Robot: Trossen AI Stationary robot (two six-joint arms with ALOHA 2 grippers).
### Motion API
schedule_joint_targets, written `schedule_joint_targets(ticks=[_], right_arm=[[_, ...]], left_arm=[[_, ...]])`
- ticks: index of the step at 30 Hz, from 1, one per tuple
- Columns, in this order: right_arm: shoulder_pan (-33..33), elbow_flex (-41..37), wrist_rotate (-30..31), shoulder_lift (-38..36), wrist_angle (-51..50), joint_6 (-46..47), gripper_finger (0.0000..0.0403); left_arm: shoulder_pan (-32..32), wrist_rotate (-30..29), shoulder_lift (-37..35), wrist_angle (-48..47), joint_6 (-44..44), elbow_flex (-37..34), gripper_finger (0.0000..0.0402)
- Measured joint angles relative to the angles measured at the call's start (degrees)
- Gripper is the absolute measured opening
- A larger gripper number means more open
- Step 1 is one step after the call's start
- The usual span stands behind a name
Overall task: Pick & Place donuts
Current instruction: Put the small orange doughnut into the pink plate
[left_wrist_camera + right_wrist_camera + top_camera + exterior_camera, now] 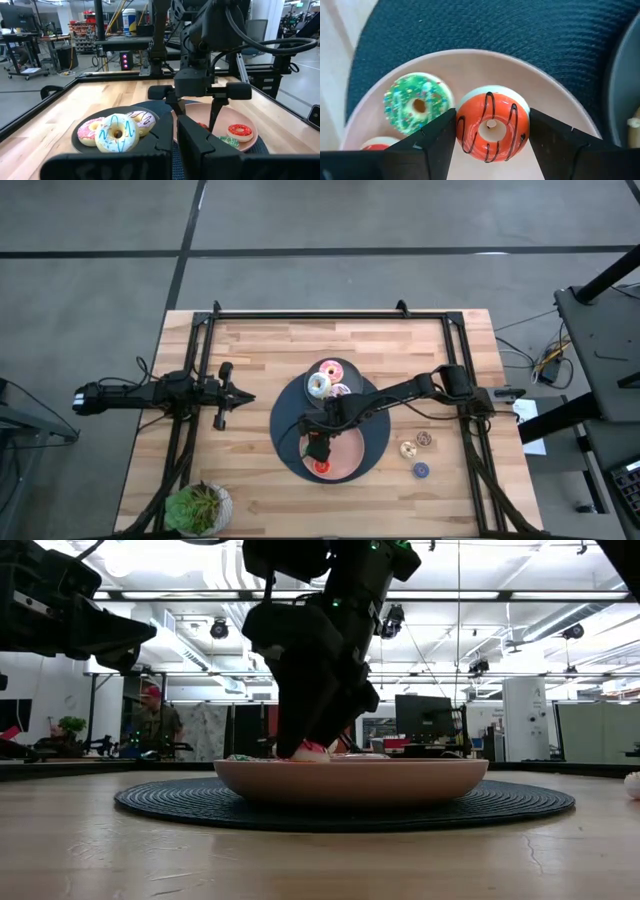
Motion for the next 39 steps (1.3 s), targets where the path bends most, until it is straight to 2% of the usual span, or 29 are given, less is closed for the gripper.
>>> schedule_joint_targets(ticks=[32,39], right_arm=[[-0.1,-0.9,0.9,0.0,1.1,-0.8,0.0224],[-0.1,-1.5,0.9,0.0,1.9,-0.7,0.025]], left_arm=[[0.0,0.0,0.0,0.0,0.0,0.0,0.0],[0.0,0.0,0.0,0.0,0.0,0.0,0.0]])
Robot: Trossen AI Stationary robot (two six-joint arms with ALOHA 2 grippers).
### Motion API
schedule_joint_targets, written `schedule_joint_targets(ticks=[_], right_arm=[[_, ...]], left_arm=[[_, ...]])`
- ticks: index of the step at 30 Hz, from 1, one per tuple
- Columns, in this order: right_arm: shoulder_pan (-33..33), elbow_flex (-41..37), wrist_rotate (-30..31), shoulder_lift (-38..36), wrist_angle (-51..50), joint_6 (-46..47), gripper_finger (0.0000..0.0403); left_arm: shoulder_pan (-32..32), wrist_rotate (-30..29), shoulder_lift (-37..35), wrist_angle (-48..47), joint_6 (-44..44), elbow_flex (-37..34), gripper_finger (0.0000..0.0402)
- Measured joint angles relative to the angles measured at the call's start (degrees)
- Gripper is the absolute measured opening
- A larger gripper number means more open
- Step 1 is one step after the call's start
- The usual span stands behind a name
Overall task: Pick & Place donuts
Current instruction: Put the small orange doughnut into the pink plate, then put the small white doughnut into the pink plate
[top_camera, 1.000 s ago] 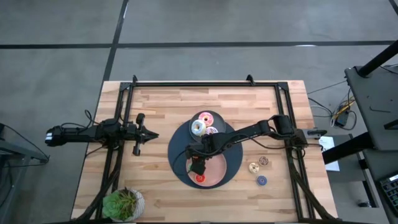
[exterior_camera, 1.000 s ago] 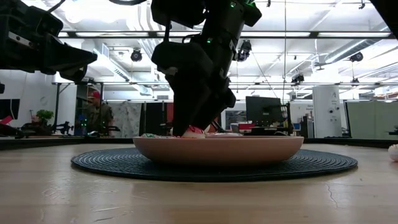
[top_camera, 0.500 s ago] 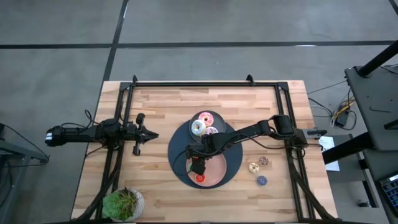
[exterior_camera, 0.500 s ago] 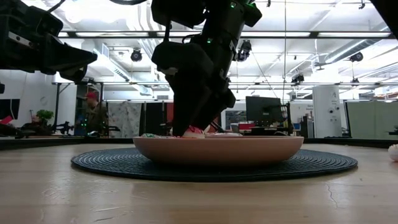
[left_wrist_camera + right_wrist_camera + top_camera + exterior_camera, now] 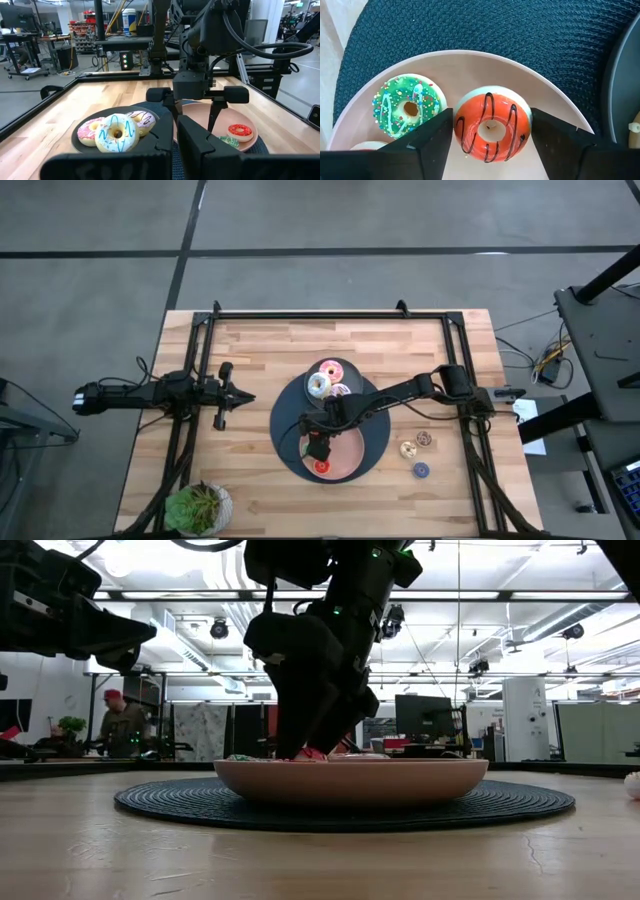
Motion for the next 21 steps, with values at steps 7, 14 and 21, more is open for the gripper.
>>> schedule_joint_targets(ticks=[7,14,21], right_arm=[[0.0,0.0,0.0,0.0,0.0,0.2,0.0276],[0.0,-0.1,-0.2,-0.5,-0.4,0.0,0.0288],[0.0,-0.1,-0.2,-4.0,-2.3,-0.1,0.0286]], left_arm=[[0.0,0.0,0.0,0.0,0.0,0.0,0.0],[0.0,0.0,0.0,0.0,0.0,0.0,0.0],[0.0,0.0,0.0,0.0,0.0,0.0,0.0]])
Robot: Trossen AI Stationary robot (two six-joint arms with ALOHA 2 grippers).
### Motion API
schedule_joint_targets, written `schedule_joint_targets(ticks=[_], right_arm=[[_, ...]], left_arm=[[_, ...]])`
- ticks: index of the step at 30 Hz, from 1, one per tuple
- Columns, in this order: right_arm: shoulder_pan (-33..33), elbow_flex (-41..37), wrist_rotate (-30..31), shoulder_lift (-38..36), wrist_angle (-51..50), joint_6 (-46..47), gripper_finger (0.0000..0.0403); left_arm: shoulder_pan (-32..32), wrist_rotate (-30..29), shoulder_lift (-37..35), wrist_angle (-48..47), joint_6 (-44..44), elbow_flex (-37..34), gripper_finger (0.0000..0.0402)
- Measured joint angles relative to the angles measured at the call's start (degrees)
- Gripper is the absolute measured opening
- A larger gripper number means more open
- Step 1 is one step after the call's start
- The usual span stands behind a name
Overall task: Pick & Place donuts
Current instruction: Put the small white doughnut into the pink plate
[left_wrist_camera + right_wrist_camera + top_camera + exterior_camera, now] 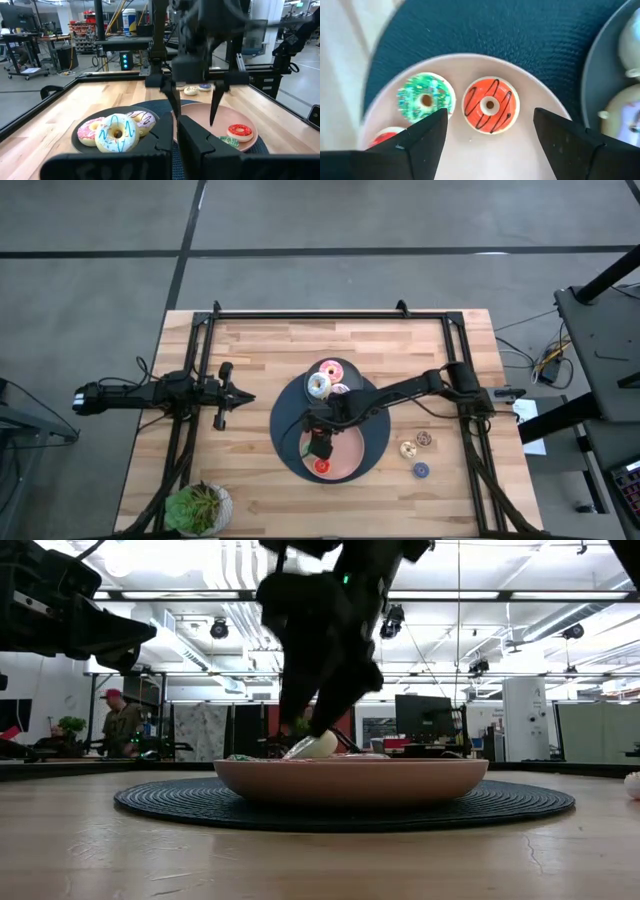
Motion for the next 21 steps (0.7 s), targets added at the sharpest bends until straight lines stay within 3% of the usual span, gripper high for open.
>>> schedule_joint_targets(ticks=[9,21], right_arm=[[0.1,-1.2,0.9,-7.5,-4.1,0.0,0.0274],[0.9,-13.0,1.1,-17.7,-4.4,1.0,0.0278]], left_arm=[[0.0,0.0,0.0,0.0,0.0,0.0,0.0],[0.0,0.0,0.0,0.0,0.0,0.0,0.0]])
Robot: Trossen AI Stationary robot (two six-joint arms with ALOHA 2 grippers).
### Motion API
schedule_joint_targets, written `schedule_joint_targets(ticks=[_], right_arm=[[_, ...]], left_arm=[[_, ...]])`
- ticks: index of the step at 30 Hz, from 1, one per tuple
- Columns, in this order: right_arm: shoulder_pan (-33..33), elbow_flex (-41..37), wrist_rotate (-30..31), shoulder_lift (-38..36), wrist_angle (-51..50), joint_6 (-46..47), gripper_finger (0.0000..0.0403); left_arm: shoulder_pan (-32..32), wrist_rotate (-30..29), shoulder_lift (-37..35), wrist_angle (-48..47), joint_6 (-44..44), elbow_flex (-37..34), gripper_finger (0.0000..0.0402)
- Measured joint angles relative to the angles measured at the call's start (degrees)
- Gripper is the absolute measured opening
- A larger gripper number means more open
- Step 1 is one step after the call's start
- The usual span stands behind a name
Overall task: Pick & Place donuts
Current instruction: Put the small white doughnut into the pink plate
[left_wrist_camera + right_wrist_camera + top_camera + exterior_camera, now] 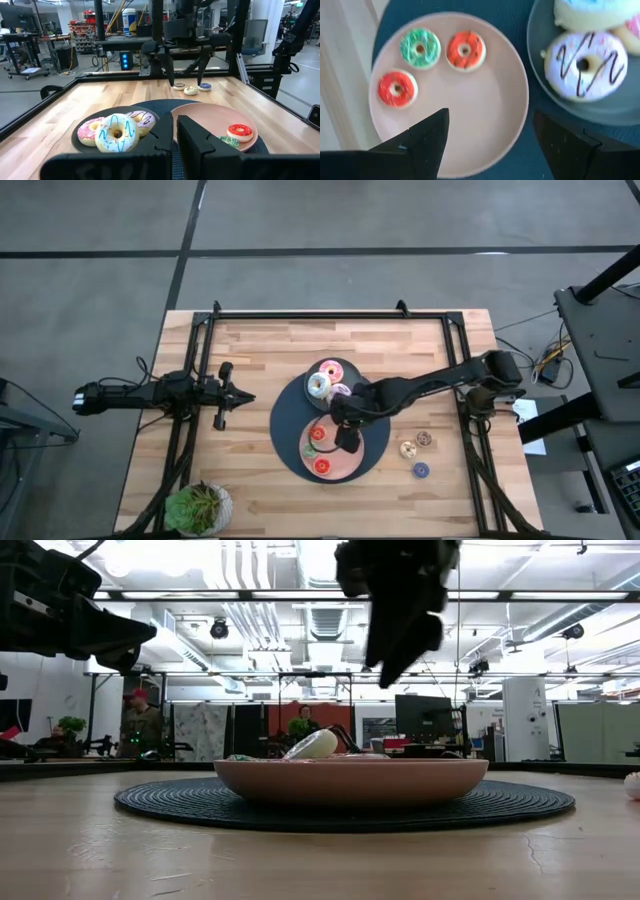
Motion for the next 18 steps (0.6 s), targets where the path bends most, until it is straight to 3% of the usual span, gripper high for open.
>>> schedule_joint_targets(ticks=[18], right_arm=[[3.1,-21.1,-0.2,-16.2,2.5,8.4,0.0272]], left_arm=[[0.0,0.0,0.0,0.0,0.0,0.0,0.0]])
